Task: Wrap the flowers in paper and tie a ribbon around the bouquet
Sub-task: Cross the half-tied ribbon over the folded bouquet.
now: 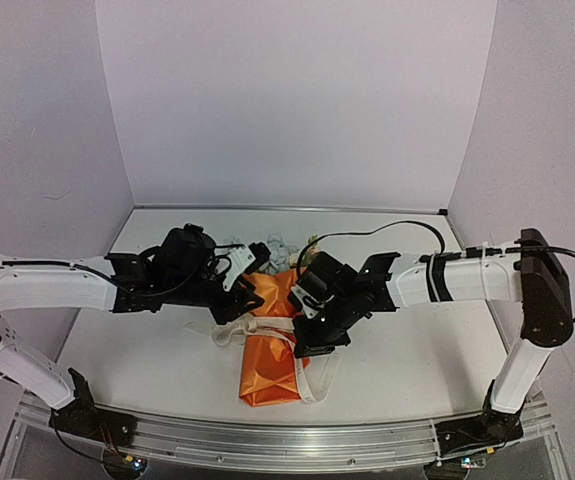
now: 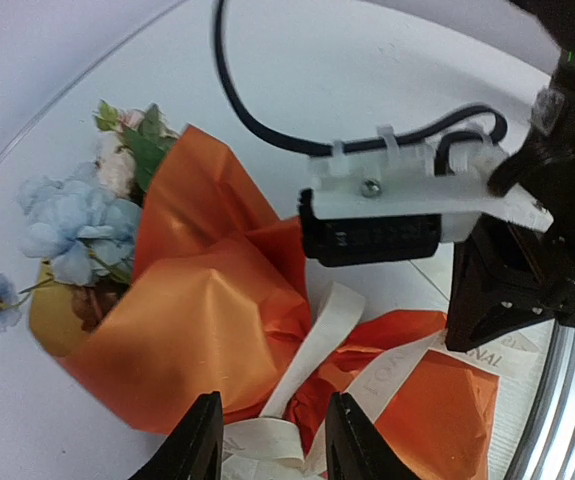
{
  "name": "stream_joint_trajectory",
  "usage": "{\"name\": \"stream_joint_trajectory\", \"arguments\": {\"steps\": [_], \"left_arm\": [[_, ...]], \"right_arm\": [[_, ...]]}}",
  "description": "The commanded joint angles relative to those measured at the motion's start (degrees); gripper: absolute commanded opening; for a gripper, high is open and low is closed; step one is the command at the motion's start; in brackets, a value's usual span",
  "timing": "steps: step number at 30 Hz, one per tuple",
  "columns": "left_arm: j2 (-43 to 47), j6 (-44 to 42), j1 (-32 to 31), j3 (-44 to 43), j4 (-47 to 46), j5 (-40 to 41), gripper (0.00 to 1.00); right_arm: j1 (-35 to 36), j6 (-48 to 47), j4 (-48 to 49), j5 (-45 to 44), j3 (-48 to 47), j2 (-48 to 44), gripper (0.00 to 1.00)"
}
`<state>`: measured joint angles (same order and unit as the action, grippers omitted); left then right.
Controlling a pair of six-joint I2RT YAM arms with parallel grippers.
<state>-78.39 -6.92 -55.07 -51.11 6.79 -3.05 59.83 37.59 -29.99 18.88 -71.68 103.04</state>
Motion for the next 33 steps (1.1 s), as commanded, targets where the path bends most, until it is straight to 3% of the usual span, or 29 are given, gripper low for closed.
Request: {"name": "stream_joint_trajectory", "arguments": {"steps": [1, 9, 23, 33], "left_arm": [[-5.37, -7.47, 0.08, -5.48, 2.91, -9.67, 0.37], [-13.55, -12.88, 0.16, -10.92, 6.37, -11.98, 0.39], [-18.68, -17.09, 0.4, -13.86, 8.49, -9.42, 0.46], [-21.55, -18.4, 0.4, -15.38, 9.81, -8.17, 0.42]], "right_arm": [[0.32, -1.2, 3.95, -1.7, 1.92, -1.6, 0.0], [0.28, -2.16, 6.42, -2.74, 4.59, -2.49, 0.0], [-0.86, -5.07, 9.58, -3.82, 9.49, -4.72, 0.0], [-2.02, -6.84, 9.6, -3.85, 10.41, -5.55, 0.0]]}}
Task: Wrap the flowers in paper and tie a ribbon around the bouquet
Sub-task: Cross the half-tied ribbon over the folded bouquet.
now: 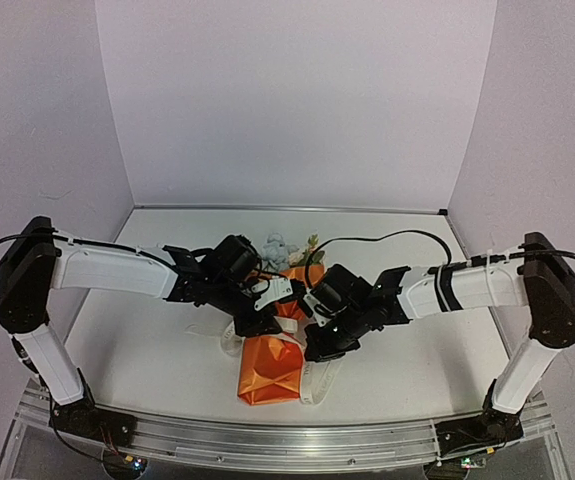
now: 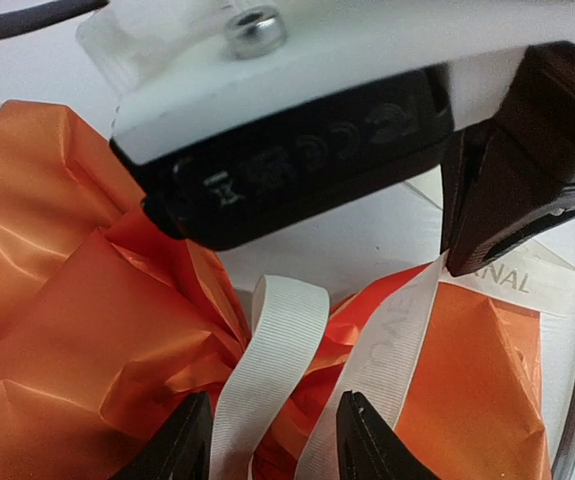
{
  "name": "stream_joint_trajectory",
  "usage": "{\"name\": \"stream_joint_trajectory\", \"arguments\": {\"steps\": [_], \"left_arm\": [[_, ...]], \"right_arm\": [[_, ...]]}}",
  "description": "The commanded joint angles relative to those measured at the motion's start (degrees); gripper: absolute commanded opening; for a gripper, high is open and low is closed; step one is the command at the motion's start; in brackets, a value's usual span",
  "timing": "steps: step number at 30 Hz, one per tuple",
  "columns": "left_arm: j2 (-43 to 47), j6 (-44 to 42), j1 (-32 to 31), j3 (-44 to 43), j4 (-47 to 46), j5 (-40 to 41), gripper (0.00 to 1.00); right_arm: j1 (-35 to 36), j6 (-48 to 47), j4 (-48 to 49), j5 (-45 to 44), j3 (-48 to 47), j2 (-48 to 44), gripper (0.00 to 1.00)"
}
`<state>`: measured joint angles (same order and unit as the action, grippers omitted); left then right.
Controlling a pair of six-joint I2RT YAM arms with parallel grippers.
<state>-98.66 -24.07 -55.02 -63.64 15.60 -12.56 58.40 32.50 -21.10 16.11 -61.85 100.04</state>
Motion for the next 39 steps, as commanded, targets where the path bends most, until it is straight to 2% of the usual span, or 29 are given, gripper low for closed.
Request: {"name": "stream_joint_trajectory", "arguments": {"steps": [1, 7, 10, 28, 30, 33, 39], "left_arm": [[-1.45, -1.33, 0.36, -2.89, 0.88, 1.5, 0.4], [-2.3, -0.88, 0.37, -4.26, 1.74, 1.21, 0.11], [-1.57, -0.14, 0.36, -4.41, 1.45, 0.66, 0.02], [6.22, 2.39, 0.71, 0.81, -1.96, 0.5, 0.0], [5.96, 2.13, 1.13, 1.09, -1.69, 0.25, 0.04], [4.07, 1.56, 1.9, -0.22, 0.01, -0.23, 0.29], [0.7, -0.5, 2.03, -2.13, 0.02, -1.01, 0.44]], "right_arm": [[-0.76, -1.81, 0.7, -0.91, 0.59, -2.57, 0.0], [-1.87, -1.22, 0.7, 2.43, -1.08, -1.64, 0.0], [-2.16, -1.24, 0.71, 4.43, -2.12, -1.2, 0.0], [-3.12, 2.55, 2.72, 10.17, -4.81, 1.95, 0.0], [-3.07, 2.96, 2.97, 10.26, -5.39, 2.61, 0.0], [-3.1, 3.47, 3.61, 9.84, -4.36, 2.18, 0.0], [-3.09, 4.46, 6.29, 6.36, 0.53, 0.08, 0.0]]}}
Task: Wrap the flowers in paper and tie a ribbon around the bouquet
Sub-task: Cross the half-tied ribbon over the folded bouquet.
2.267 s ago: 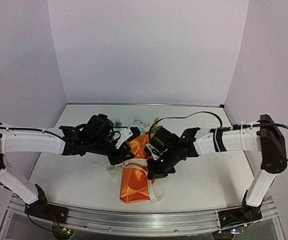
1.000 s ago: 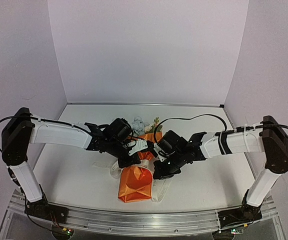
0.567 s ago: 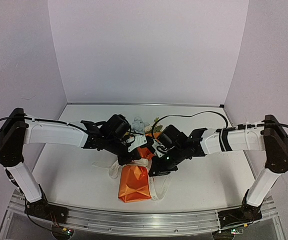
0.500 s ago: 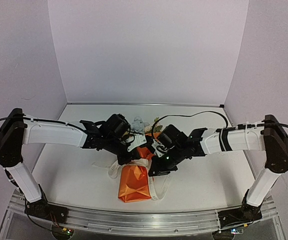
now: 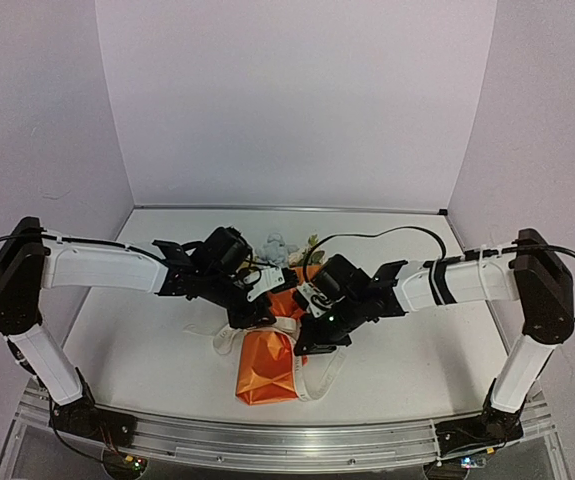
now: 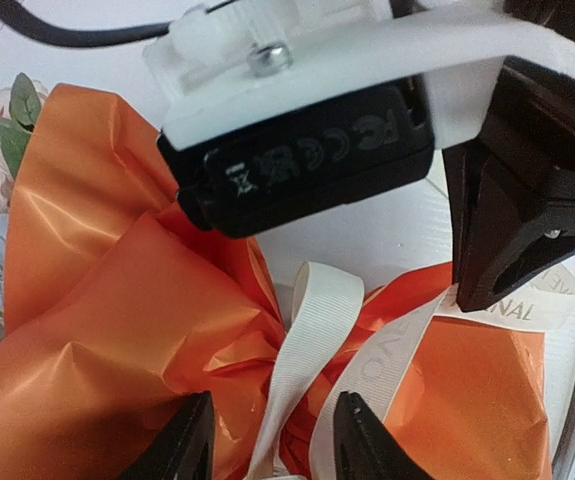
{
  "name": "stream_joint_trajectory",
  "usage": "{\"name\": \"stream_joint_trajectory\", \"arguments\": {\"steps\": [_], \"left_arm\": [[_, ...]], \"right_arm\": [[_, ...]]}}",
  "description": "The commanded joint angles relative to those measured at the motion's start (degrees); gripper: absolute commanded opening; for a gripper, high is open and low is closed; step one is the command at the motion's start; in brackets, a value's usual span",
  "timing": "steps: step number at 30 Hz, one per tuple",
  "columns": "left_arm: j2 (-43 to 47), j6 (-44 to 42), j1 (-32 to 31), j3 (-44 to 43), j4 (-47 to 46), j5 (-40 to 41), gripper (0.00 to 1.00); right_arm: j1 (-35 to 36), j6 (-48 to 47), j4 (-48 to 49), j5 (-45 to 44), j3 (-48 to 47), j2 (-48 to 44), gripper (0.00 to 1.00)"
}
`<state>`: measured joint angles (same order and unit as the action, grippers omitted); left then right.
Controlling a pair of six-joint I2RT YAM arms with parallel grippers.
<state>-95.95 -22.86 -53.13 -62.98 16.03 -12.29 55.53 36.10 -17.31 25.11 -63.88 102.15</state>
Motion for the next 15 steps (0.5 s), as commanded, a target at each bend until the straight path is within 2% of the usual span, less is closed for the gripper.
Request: {"name": "stream_joint_trajectory", "arguments": {"steps": [1, 5, 15], "left_arm": [[-2.46, -2.06, 0.13, -3.34, 0.03, -1.5, 0.45], [-4.16, -3.44, 0.1, -5.68, 2.65, -2.5, 0.45], [-8.37, -4.14, 0.13, -8.64, 6.0, -3.41, 0.32]], "right_arm": [[-0.24, 0.74, 2.59, -2.93, 3.0, -2.31, 0.0], [-0.19, 0.12, 2.57, -3.38, 3.95, -3.02, 0.0], [-0.63, -1.15, 2.54, -4.09, 4.64, -4.01, 0.0]]}}
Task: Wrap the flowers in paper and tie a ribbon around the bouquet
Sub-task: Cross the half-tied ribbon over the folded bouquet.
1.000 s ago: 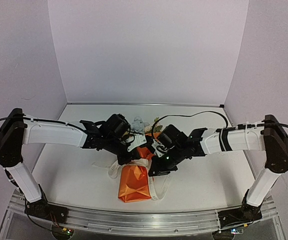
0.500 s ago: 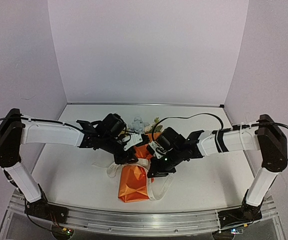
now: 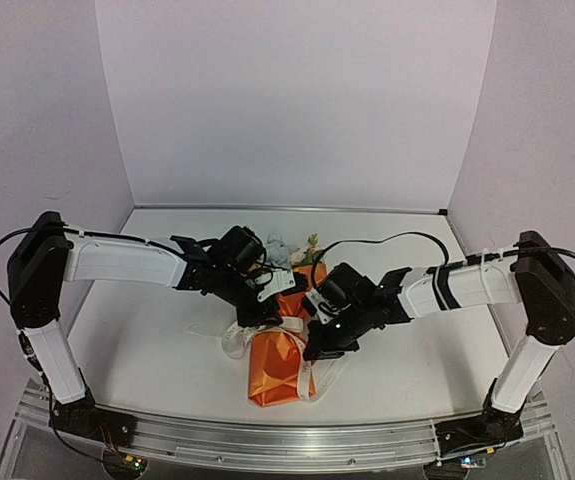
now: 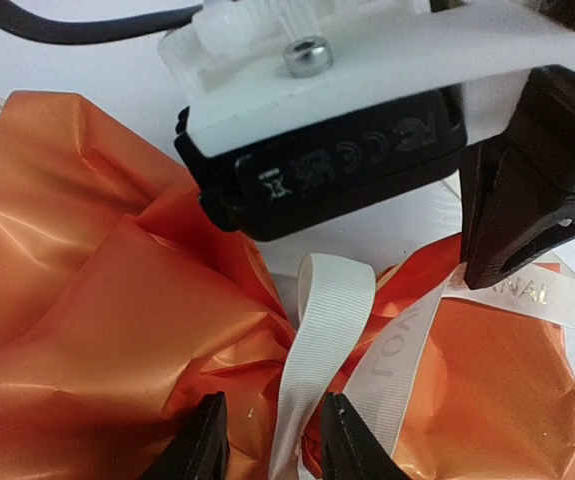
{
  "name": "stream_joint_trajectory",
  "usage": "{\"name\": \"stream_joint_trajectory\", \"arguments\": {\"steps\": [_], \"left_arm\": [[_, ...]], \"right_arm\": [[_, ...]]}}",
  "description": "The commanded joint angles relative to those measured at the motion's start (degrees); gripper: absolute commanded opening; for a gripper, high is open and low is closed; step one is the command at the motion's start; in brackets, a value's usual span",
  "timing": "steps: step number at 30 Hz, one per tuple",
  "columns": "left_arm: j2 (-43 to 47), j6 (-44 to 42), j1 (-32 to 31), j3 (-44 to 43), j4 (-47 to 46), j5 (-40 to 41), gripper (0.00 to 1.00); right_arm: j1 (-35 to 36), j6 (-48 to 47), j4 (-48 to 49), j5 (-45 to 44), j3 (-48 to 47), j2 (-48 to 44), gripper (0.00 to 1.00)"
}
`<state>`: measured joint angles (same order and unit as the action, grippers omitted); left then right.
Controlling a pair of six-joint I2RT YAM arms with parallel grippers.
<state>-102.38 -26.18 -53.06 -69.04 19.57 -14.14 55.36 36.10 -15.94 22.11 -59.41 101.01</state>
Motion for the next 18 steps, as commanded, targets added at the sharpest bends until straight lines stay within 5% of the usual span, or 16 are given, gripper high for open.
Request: {"name": "stream_joint_trajectory", "arguments": {"steps": [1, 8, 18], "left_arm": [[-2.36, -0.69, 0.07, -2.77, 2.67, -1.7, 0.32], [-4.39, -0.26, -0.34, -4.08, 2.68, -2.44, 0.27], [-2.68, 1.64, -0.56, -3.97, 0.91, -4.26, 0.01]], "right_arm": [[-0.46, -1.29, 1.18, -1.0, 0.15, -2.99, 0.0], [-0.43, -2.03, 1.16, -2.98, 1.71, -4.32, 0.0], [-0.51, -2.26, 1.25, -4.35, 1.43, -4.48, 0.0]]}}
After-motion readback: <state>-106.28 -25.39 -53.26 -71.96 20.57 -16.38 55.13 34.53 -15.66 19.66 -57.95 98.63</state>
